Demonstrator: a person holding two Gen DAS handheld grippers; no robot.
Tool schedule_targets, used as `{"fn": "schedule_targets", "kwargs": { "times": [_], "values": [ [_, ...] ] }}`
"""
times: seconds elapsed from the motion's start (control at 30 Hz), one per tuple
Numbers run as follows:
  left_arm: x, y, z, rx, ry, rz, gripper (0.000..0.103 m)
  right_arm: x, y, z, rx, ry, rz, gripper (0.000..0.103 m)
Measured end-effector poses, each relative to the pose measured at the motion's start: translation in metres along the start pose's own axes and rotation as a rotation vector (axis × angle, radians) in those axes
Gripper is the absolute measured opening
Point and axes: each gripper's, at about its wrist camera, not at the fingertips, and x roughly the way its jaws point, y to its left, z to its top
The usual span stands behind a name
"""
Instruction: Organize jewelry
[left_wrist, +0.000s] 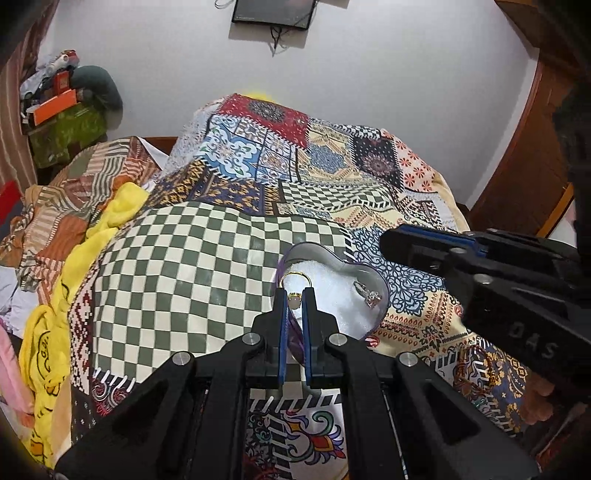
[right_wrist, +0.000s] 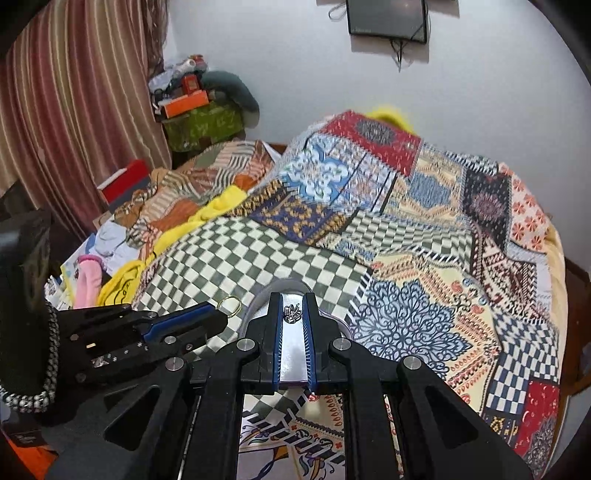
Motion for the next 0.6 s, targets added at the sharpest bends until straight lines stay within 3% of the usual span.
{"fn": "schedule_targets", "kwargs": {
  "times": [0.3, 0.6],
  "values": [
    [0.017, -0.014, 0.0, 0.065, 0.037, -0.001, 0.005, 0.023, -0.014, -0.003, 0.048, 0.088, 0.055, 0.009],
    [0.027, -0.016, 0.0, 0.07, 0.072, -0.006, 0.005, 0.032, -0.014, -0.006, 0.036, 0.136, 0.039, 0.009]
  ]
}}
